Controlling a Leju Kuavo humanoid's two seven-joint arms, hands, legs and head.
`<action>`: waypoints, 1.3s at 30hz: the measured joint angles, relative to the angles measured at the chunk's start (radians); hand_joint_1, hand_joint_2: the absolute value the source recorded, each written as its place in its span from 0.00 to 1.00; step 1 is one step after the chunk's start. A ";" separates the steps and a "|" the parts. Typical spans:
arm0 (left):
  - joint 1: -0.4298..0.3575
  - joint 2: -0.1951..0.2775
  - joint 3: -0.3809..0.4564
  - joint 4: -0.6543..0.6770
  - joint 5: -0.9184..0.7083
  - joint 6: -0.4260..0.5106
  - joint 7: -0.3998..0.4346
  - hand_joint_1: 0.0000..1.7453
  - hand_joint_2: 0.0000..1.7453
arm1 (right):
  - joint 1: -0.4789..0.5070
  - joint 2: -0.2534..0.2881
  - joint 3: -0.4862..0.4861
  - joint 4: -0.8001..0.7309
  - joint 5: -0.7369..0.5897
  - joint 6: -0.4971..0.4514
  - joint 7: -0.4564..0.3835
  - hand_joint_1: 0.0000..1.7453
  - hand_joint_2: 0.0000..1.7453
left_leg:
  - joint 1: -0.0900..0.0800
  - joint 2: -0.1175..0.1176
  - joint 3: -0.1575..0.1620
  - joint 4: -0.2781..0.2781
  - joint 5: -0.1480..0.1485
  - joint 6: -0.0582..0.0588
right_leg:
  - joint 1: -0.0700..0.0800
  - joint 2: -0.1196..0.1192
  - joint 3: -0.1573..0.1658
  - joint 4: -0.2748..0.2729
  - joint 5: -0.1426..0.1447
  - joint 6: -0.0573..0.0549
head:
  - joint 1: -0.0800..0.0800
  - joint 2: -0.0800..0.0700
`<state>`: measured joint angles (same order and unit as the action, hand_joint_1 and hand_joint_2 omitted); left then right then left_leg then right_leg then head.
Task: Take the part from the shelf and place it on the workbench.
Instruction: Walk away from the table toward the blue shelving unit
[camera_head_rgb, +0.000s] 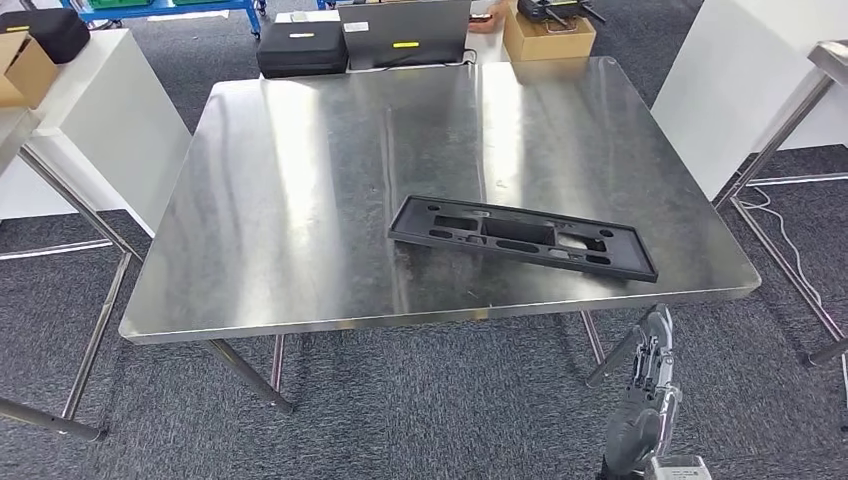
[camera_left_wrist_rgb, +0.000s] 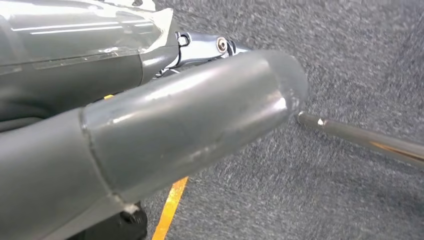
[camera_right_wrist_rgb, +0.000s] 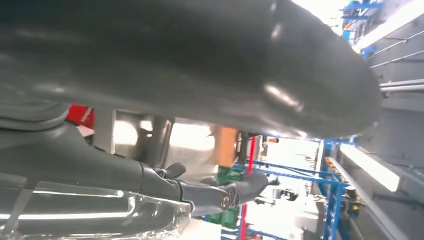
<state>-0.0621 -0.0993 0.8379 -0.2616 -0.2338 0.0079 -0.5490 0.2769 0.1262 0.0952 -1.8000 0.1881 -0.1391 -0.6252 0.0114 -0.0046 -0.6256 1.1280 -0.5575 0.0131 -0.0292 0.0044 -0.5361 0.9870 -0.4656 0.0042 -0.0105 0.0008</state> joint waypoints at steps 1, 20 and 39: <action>0.001 0.000 0.004 0.000 0.000 0.000 0.000 0.00 0.00 | 0.001 -0.001 0.001 0.006 -0.003 0.000 0.000 0.00 0.00 | 0.001 0.001 -0.023 0.065 -0.041 -0.004 | 0.002 -0.001 -0.007 0.001 0.005 -0.005 | -0.001 0.000; 0.008 0.005 0.025 0.000 -0.046 -0.013 -0.001 0.00 0.00 | 0.031 -0.026 0.000 0.051 -0.071 -0.055 0.004 0.00 0.00 | -0.016 0.015 0.062 -0.166 0.126 0.054 | 0.013 -0.004 -0.069 0.230 -0.099 0.045 | 0.004 0.000; -0.001 0.006 0.024 0.003 -0.077 -0.013 -0.021 0.00 0.00 | 0.061 -0.016 -0.034 0.041 -0.112 -0.099 0.018 0.00 0.00 | 0.016 -0.001 0.175 -0.130 0.023 -0.029 | 0.002 -0.010 -0.043 0.003 0.046 0.026 | -0.010 0.000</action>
<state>-0.0628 -0.0931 0.8619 -0.2590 -0.3106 -0.0047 -0.5701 0.3377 0.1103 0.0607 -1.7588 0.0765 -0.2385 -0.6077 0.0274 -0.0058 -0.4502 0.9985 -0.5344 -0.0159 -0.0275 -0.0055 -0.5791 0.9898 -0.4195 0.0303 -0.0201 0.0008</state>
